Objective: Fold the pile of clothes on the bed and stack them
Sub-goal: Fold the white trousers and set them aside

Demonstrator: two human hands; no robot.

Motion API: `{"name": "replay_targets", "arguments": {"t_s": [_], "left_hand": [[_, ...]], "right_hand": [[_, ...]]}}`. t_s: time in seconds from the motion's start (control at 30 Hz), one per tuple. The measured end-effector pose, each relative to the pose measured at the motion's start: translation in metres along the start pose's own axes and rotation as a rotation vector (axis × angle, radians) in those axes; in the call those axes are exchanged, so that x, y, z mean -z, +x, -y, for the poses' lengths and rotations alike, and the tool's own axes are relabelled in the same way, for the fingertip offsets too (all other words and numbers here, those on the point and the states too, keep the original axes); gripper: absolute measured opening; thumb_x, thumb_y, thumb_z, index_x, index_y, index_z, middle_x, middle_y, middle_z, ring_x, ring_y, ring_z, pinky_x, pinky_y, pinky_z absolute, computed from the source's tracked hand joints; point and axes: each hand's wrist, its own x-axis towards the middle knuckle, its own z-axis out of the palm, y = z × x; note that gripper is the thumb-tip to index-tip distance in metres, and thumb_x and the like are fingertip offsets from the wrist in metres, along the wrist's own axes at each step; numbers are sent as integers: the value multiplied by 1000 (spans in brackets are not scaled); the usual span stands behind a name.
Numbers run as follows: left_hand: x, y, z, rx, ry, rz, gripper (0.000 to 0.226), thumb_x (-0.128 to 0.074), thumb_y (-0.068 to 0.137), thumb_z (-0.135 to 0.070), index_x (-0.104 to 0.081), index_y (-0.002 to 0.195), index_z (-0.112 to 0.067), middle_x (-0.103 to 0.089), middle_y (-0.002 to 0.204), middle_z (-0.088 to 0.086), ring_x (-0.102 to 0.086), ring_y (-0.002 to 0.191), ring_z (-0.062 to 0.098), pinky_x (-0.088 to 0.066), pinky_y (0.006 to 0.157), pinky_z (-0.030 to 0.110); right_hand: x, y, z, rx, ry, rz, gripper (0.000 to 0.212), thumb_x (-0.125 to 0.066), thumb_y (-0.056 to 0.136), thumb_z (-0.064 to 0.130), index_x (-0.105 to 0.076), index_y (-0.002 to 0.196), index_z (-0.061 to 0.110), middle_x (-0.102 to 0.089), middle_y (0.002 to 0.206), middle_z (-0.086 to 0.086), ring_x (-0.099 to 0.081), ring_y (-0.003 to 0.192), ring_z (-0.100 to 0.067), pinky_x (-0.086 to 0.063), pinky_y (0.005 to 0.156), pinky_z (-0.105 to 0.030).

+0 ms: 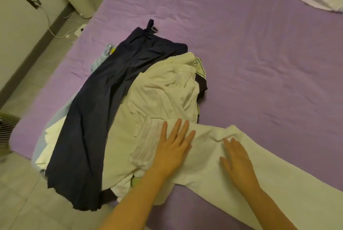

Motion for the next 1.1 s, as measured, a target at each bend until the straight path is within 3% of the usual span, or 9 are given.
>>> {"name": "replay_targets", "arguments": {"t_s": [0.2, 0.33, 0.47, 0.57, 0.67, 0.77, 0.83, 0.97, 1.1], "left_hand": [[-44, 24, 24, 42, 53, 265, 73, -29, 90, -65, -33, 148, -21, -23, 157, 10, -21, 144, 34, -10, 109, 66], [-71, 37, 25, 43, 132, 306, 77, -22, 87, -66, -36, 147, -19, -20, 156, 10, -20, 144, 33, -2, 112, 65], [-72, 39, 24, 39, 154, 285, 78, -22, 86, -65, -32, 147, -17, -20, 157, 12, -18, 144, 34, -4, 112, 66], [-56, 42, 5, 100, 192, 306, 75, -32, 87, -59, -31, 148, -15, -22, 156, 15, -20, 143, 40, 2, 111, 67], [-39, 51, -36, 265, 186, 341, 71, -52, 89, -37, -27, 150, -11, -16, 157, 20, -6, 145, 42, 12, 109, 67], [-41, 57, -101, 181, 124, 437, 67, -35, 97, -23, -1, 153, -14, 9, 159, 18, 15, 144, 39, 23, 105, 62], [-45, 62, -153, 50, -4, 539, 66, -30, 100, -21, 9, 152, -18, 18, 158, 15, 18, 144, 37, 17, 111, 57], [-48, 65, -252, -104, -215, 707, 59, -27, 103, -22, 6, 152, -17, 16, 159, 12, 14, 146, 35, 2, 117, 53], [-43, 71, -325, -161, -290, 691, 57, -30, 102, -16, -3, 153, -14, 8, 160, 12, 7, 147, 33, -5, 119, 49]], "right_hand": [[-26, 17, -27, -142, -294, 139, 80, 5, 75, 79, 34, 138, 37, 44, 144, -3, 27, 141, -31, -3, 114, -60], [-39, 43, -40, -137, -393, 164, 99, 40, 46, 80, 39, 134, 34, 47, 140, -11, 37, 132, -38, -5, 107, -70], [-35, 46, -34, -134, -341, 112, 87, 3, 76, 81, -13, 148, 34, -6, 156, -21, -8, 142, -46, -19, 94, -78], [-37, 34, -51, -2, -383, 95, 80, -28, 84, 73, 4, 147, 36, 19, 154, -10, 14, 142, -40, -5, 105, -71], [-21, 12, -75, 34, -362, 1, 70, -60, 81, 58, -42, 142, 27, -33, 151, -12, -31, 138, -38, -31, 102, -65], [1, -21, -118, -39, -375, 3, 57, -23, 98, 52, -61, 127, 22, -56, 135, -11, -52, 125, -32, -41, 95, -60], [15, -43, -161, -105, -348, 1, 76, 5, 99, 45, -62, 126, 19, -56, 134, -13, -53, 123, -34, -41, 95, -60], [36, -91, -256, -332, -313, -21, 80, 15, 94, 47, -43, 141, 19, -41, 146, -16, -37, 135, -39, -31, 104, -61], [50, -121, -342, -587, -277, -57, 56, -13, 101, 44, -2, 152, 25, -2, 160, -8, 0, 147, -30, -12, 117, -53]]}}
